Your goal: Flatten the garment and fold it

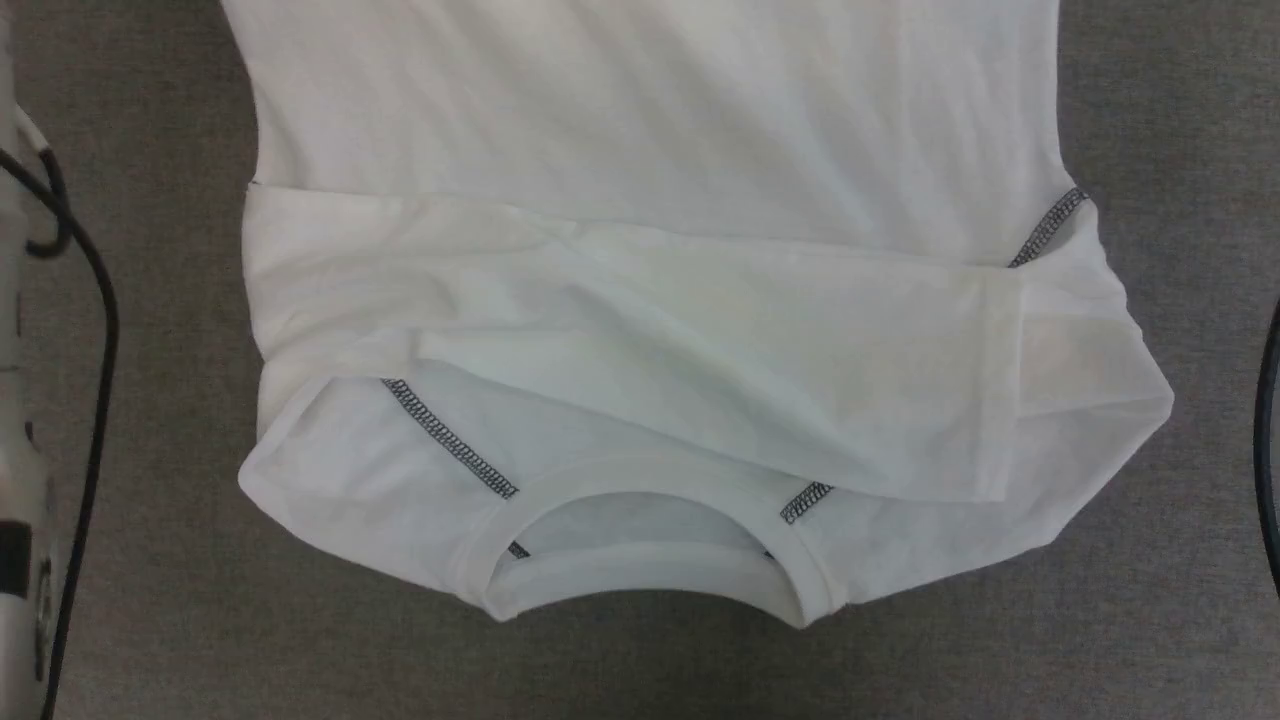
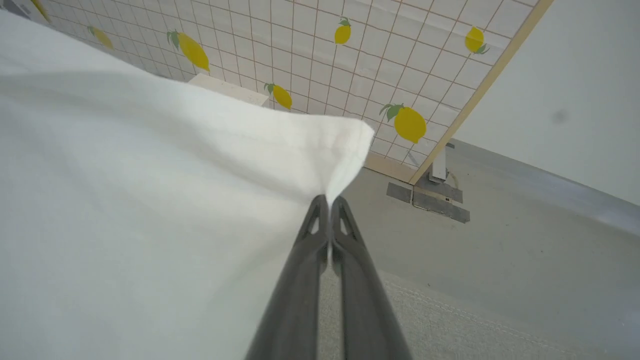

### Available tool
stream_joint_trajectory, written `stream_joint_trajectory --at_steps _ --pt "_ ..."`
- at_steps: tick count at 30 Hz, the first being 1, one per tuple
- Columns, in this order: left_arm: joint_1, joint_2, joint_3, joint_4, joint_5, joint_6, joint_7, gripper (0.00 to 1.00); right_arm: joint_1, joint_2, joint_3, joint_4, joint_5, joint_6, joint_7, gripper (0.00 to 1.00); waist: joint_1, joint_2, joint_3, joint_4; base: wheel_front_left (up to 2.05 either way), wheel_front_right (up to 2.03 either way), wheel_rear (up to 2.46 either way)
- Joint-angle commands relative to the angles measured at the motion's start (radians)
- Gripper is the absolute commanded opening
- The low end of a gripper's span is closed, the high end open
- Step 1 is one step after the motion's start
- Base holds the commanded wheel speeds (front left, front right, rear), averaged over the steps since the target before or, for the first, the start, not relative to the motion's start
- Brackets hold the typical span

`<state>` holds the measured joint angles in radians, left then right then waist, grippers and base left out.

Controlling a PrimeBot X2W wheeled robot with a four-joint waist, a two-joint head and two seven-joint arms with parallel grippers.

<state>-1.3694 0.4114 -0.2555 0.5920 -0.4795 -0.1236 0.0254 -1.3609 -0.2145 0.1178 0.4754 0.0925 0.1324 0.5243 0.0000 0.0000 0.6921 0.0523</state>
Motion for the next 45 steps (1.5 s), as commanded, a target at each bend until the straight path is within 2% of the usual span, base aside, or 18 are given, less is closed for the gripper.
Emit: stream_joint_trajectory --at_steps 1,4,8,12,20,26,29,33,42,43,44,45 --pt "0.044 0.013 -0.013 -0.007 -0.021 -0.006 -0.009 0.00 0.053 -0.015 0.004 -0.016 0.038 -0.002 -0.014 0.00 0.0000 0.0000 -0.072 0.012 0.00 0.00 0.00" --pt "0.199 0.053 -0.096 -0.089 -0.106 -0.007 -0.029 0.00 0.246 -0.058 0.004 -0.110 0.170 -0.002 -0.027 0.00 0.0000 0.0000 -0.191 0.019 0.00 0.00 0.00" --pt "0.350 0.099 -0.106 -0.172 -0.182 -0.007 -0.041 0.00 0.411 -0.043 -0.043 -0.168 0.260 -0.002 -0.024 0.00 0.0000 0.0000 -0.292 0.001 0.00 0.00 0.00" --pt "0.534 0.118 -0.102 -0.264 -0.242 -0.001 -0.031 0.00 0.576 -0.012 -0.093 -0.207 0.332 -0.002 -0.009 0.00 0.0000 0.0000 -0.382 -0.007 0.00 0.00 0.00" --pt "0.905 0.123 -0.100 -0.460 -0.312 0.100 -0.015 0.00 0.860 0.046 -0.152 -0.277 0.413 -0.002 0.042 0.00 0.0000 0.0000 -0.509 -0.011 0.00 0.00 0.00" --pt "1.114 0.121 -0.114 -0.533 -0.327 0.169 -0.021 0.00 1.050 0.071 -0.189 -0.320 0.433 -0.002 0.071 0.00 0.0000 0.0000 -0.568 0.000 0.00 0.00 0.00" --pt "1.205 0.111 -0.124 -0.549 -0.337 0.196 -0.028 0.00 1.122 0.081 -0.197 -0.338 0.440 -0.002 0.081 0.00 0.0000 0.0000 -0.588 0.000 0.00 0.00 0.00" --pt "1.290 0.085 -0.156 -0.533 -0.354 0.207 -0.022 0.00 1.197 0.092 -0.199 -0.342 0.436 -0.002 0.083 0.00 0.0000 0.0000 -0.608 0.007 0.00 0.00 0.00" --pt "1.321 0.027 -0.200 -0.372 -0.389 0.213 0.016 0.00 1.299 0.103 -0.171 -0.289 0.393 -0.002 0.080 0.00 0.0000 0.0000 -0.613 0.022 0.00 0.00 0.00" --pt "1.317 0.025 -0.199 -0.352 -0.392 0.213 0.017 0.21 1.302 0.104 -0.177 -0.281 0.389 -0.002 0.076 0.02 0.0000 0.0000 -0.614 0.023 0.00 0.00 0.00" --pt "1.314 0.022 -0.198 -0.338 -0.397 0.212 0.022 0.59 1.305 0.103 -0.179 -0.276 0.386 -0.002 0.076 0.31 0.0000 0.0000 -0.615 0.024 0.00 0.00 0.00" --pt "1.310 0.021 -0.196 -0.326 -0.402 0.212 0.025 1.00 1.308 0.100 -0.183 -0.275 0.383 -0.002 0.079 1.00 0.0000 0.0000 -0.615 0.025 0.00 0.00 0.00"
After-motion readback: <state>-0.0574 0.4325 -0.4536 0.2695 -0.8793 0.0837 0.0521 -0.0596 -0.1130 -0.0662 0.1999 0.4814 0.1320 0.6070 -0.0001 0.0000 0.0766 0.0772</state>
